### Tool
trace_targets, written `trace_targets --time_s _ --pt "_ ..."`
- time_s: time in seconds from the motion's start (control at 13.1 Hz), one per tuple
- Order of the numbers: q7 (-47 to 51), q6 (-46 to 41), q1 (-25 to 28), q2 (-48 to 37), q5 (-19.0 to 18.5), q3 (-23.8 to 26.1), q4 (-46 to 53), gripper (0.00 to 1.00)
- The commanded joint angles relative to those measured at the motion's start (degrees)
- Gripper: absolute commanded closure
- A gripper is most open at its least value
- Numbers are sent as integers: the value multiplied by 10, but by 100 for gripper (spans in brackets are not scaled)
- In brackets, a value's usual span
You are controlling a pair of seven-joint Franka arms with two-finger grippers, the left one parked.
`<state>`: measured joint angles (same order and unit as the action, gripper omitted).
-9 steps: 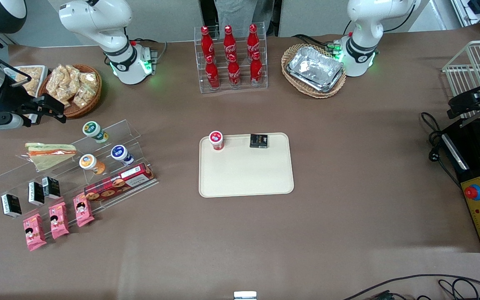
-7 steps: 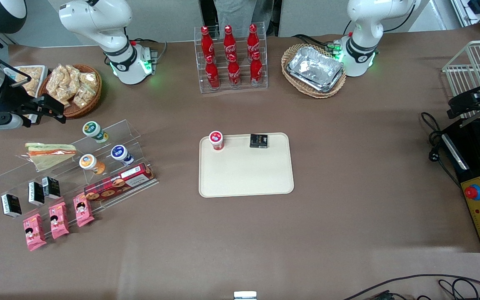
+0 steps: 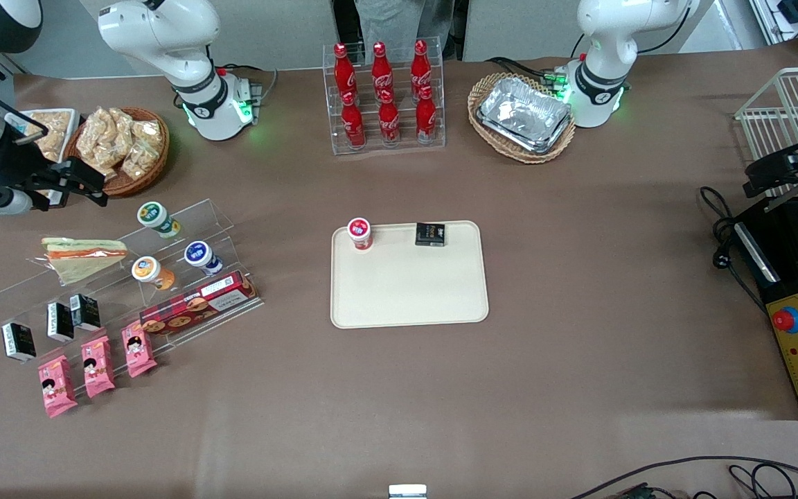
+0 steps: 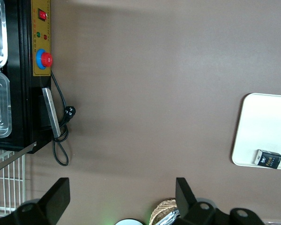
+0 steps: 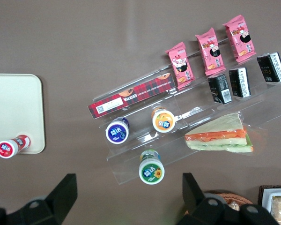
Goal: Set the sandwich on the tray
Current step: 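Move the right gripper from rest toward the acrylic rack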
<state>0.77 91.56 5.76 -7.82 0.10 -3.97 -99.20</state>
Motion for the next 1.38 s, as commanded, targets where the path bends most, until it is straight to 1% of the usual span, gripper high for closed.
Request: trace_targets --time_s 0.0,0.38,0.46,0.61,0.84,0.92,0.99,1.15,1.3 --pt "-10 -10 -8 51 18 -31 51 0" --pt "2 -12 -12 48 15 -44 59 0" --pt "34 -12 -11 47 14 -48 58 0" --pt "149 -12 -11 47 14 -57 58 0" --pt "234 -12 -11 47 12 -58 58 0" --pt "251 -13 -13 47 11 -62 58 0" --pt "265 -17 -18 47 11 -78 57 0" --pt "273 -53 -28 45 10 -94 58 0" --pt "273 -49 -35 46 -1 -104 55 0"
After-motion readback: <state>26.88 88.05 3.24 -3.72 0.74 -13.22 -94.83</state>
